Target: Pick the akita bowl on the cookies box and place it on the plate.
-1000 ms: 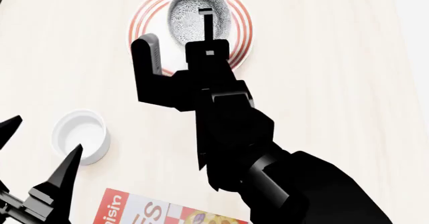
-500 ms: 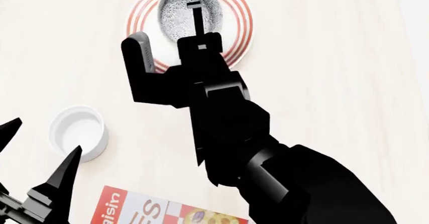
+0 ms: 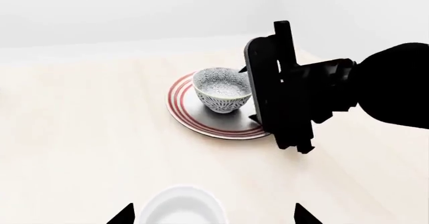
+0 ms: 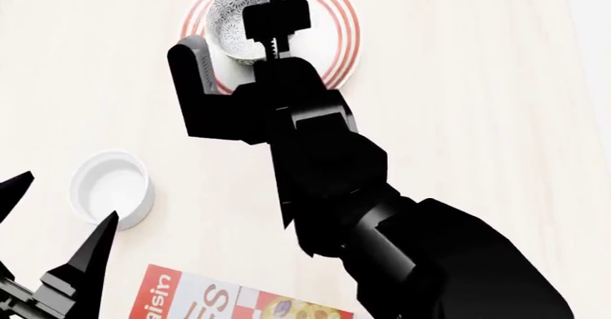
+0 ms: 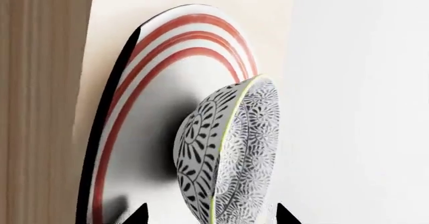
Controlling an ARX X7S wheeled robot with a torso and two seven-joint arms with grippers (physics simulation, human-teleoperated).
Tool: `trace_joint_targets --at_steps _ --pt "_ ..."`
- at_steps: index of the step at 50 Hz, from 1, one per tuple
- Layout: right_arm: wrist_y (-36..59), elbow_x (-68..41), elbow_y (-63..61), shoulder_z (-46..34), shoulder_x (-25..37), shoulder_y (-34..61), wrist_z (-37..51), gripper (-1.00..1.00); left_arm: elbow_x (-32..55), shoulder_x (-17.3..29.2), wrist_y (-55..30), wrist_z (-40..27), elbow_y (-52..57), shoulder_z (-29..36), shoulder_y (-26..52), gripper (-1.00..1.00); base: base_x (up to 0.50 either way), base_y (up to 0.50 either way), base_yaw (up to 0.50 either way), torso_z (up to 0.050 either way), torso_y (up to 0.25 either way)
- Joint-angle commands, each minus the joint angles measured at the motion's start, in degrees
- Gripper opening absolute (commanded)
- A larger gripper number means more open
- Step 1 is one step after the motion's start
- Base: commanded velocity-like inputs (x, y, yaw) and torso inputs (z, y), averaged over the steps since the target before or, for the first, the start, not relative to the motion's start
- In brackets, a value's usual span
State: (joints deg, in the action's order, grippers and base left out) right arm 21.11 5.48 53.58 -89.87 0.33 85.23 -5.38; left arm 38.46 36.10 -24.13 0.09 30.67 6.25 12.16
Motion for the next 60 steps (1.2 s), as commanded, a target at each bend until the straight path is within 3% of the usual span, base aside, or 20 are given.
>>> trace_joint_targets --at_steps 1,24,37,45,54,60 --pt "3.22 -1.63 -7.39 2.36 3.50 1.12 -1.39 1.00 -0.17 0.12 0.14 -0.20 0.21 0.14 -0.47 1.00 0.00 0.00 0.00 0.000 0.000" --pt "16.79 -6.00 -35.35 9.22 17.41 6.17 -5.30 1.00 -0.76 -0.72 1.65 -1.27 0.46 -0.36 -0.68 1.00 0.00 0.00 0.00 0.000 0.000" --pt "23.40 -8.88 -59.37 14.33 31.10 2.37 -2.29 1.00 1.02 -1.18 0.88 -3.58 1.84 -1.91 -0.22 1.00 0.00 0.00 0.00 0.000 0.000" --pt "26.74 -13.68 -76.25 23.15 40.66 -3.32 4.20 1.00 0.87 -1.31 1.57 -6.57 4.88 -4.19 -0.74 1.00 0.00 0.00 0.00 0.000 0.000" --pt "26.18 -22.41 -95.37 35.79 51.85 -17.85 18.43 1.00 0.68 -1.19 3.37 -8.07 7.97 -6.45 -3.26 1.00 0.00 0.00 0.00 0.000 0.000" --pt "15.15 -29.79 -102.76 45.13 60.84 -35.10 34.42 1.00 0.27 -1.18 5.28 -7.81 9.77 -7.40 -6.69 1.00 0.00 0.00 0.00 0.000 0.000"
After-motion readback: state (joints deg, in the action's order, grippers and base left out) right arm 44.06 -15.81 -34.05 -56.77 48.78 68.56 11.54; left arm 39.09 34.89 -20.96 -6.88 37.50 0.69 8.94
